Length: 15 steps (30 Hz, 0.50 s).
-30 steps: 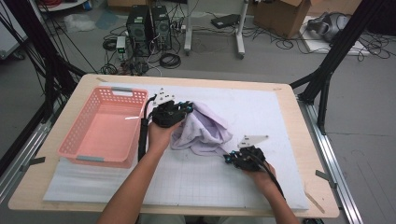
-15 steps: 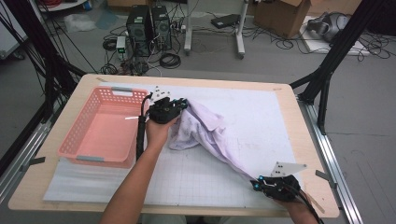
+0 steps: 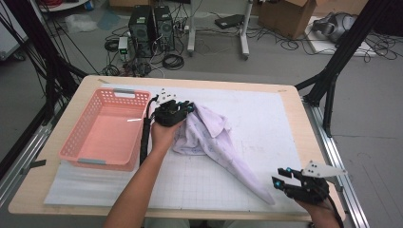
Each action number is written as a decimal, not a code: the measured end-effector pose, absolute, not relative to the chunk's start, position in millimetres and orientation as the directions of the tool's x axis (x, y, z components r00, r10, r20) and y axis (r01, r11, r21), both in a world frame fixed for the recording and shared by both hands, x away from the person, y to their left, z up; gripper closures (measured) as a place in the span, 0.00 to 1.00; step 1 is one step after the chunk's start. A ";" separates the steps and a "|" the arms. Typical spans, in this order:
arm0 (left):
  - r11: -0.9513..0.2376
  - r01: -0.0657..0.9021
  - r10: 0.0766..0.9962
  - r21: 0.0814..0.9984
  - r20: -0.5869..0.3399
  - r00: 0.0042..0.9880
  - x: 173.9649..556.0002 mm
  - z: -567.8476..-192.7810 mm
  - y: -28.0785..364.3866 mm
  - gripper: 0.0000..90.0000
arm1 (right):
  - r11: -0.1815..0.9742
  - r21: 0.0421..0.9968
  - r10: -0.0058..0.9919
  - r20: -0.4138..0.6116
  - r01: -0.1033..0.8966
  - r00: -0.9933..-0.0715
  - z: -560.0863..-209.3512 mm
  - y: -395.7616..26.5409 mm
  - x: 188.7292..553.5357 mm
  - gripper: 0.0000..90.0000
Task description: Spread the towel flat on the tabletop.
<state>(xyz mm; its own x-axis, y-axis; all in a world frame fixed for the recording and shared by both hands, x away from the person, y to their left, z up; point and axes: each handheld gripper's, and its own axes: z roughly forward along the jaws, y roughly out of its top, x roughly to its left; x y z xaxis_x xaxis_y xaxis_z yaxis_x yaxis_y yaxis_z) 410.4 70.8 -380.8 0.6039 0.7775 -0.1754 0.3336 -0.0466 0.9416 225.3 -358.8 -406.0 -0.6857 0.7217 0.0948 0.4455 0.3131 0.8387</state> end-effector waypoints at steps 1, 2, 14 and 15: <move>-0.053 0.331 0.778 0.942 -0.169 0.605 410.3 -380.9 70.8 0.87 | 0.309 0.847 0.729 0.080 0.432 -0.679 -403.4 -355.0 233.4 0.61; -0.053 0.331 0.776 0.942 -0.169 0.607 410.3 -381.0 70.7 0.88 | 0.303 0.849 0.740 0.077 0.433 -0.668 -401.7 -349.9 242.4 0.61; -0.060 0.328 0.768 0.943 -0.166 0.619 411.9 -383.1 72.0 0.88 | 0.420 0.773 0.676 0.083 0.475 -0.732 -427.5 -241.5 367.6 0.58; -0.057 0.329 0.770 0.943 -0.168 0.616 412.4 -383.7 71.7 0.89 | 0.429 0.765 0.676 0.081 0.480 -0.733 -429.9 -235.8 374.1 0.58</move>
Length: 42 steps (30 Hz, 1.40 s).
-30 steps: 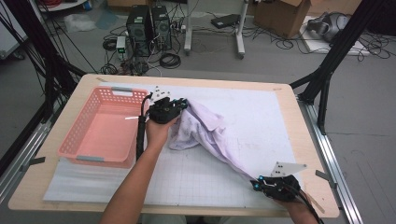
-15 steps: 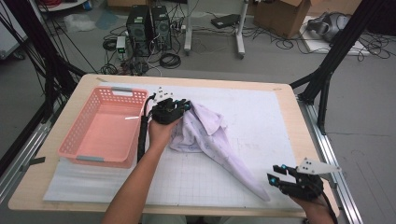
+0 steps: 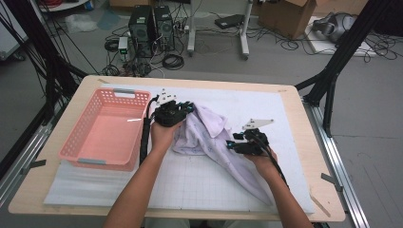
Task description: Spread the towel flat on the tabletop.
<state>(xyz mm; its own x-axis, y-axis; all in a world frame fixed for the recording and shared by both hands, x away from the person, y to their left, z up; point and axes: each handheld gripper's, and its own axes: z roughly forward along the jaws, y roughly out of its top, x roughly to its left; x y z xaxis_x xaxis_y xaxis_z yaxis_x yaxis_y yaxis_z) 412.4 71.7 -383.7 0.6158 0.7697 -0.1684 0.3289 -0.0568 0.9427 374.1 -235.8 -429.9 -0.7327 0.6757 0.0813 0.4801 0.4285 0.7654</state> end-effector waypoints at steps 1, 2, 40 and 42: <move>-0.057 0.331 0.770 0.942 -0.170 0.615 412.9 -384.3 71.6 0.89 | 0.439 0.752 0.677 0.081 0.491 -0.731 -433.0 -230.8 380.1 0.63; -0.061 0.331 0.771 0.942 -0.166 0.614 413.5 -384.8 71.8 0.89 | 0.456 0.735 0.671 0.087 0.502 -0.736 -435.9 -227.5 385.0 0.73; -0.083 0.357 0.762 0.930 -0.172 0.625 400.5 -390.1 76.1 0.51 | 0.439 0.777 0.754 -0.045 0.452 -0.656 -409.1 -284.7 366.3 0.50; -0.104 0.360 0.756 0.927 -0.161 0.634 399.9 -391.0 75.6 0.57 | 0.485 0.758 0.679 -0.013 0.435 -0.734 -416.5 -268.3 364.7 0.50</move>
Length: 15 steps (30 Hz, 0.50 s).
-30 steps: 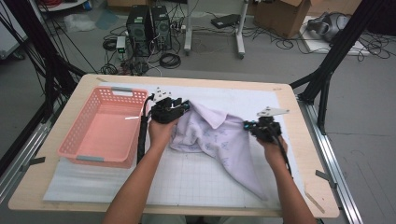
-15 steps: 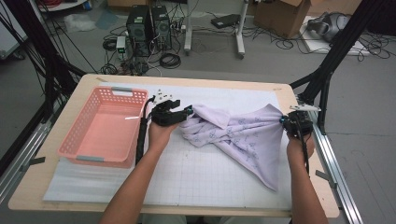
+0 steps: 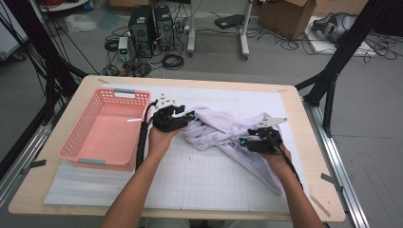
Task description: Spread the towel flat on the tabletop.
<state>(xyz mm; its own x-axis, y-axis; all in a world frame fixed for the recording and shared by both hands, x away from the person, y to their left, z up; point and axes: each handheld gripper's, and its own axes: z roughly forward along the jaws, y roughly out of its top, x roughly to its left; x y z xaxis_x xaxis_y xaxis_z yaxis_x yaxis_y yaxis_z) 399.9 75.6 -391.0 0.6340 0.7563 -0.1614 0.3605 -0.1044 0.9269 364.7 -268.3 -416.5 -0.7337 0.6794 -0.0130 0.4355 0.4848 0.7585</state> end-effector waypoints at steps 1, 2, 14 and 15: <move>-0.112 0.366 0.752 0.924 -0.162 0.639 399.9 -392.1 75.2 0.58 | 0.507 0.750 0.655 -0.014 0.425 -0.755 -420.1 -260.9 363.6 0.50; -0.121 0.371 0.749 0.921 -0.160 0.642 400.0 -393.6 74.5 0.59 | 0.520 0.741 0.646 -0.015 0.426 -0.763 -423.8 -254.6 362.5 0.51; -0.184 0.391 0.806 0.902 -0.089 0.585 398.9 -397.4 78.0 0.90 | 0.519 0.731 0.668 -0.023 0.444 -0.743 -413.6 -274.4 356.5 0.91; -0.173 0.393 0.816 0.903 -0.092 0.570 399.3 -396.8 80.7 0.90 | 0.505 0.735 0.693 -0.034 0.452 -0.720 -408.1 -281.2 358.0 0.91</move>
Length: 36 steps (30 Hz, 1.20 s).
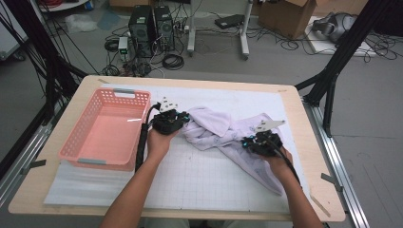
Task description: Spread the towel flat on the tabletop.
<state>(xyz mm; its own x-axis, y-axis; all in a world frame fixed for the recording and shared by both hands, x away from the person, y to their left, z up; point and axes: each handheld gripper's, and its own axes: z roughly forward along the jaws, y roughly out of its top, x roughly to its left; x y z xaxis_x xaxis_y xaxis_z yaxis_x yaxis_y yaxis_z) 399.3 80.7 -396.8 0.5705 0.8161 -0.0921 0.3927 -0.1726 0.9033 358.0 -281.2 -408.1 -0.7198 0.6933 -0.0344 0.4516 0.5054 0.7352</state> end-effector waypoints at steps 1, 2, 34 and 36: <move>-0.163 0.396 0.824 0.904 -0.095 0.558 399.7 -396.6 83.1 0.90 | 0.496 0.736 0.719 -0.051 0.460 -0.693 -402.9 -288.1 360.7 0.91; -0.159 0.398 0.830 0.904 -0.096 0.550 400.3 -396.6 85.0 0.91 | 0.483 0.740 0.741 -0.061 0.468 -0.669 -397.9 -295.3 363.8 0.91; -0.460 0.270 0.651 0.846 0.115 0.751 397.3 -428.9 19.9 0.53 | 0.324 0.803 0.871 -0.048 0.499 -0.489 -397.5 -318.8 344.9 0.63; -0.483 0.292 0.668 0.826 0.132 0.732 403.9 -437.0 15.7 0.47 | 0.326 0.795 0.865 -0.033 0.511 -0.501 -404.4 -317.9 344.2 0.62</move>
<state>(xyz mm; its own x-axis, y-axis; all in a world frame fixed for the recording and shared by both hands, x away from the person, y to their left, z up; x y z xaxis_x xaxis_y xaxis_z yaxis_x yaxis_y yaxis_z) 403.9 15.7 -437.0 0.7320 0.6684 0.1320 0.2921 -0.4828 0.8256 344.2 -317.9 -404.4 -0.5006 0.8650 -0.0333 0.5109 0.3263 0.7953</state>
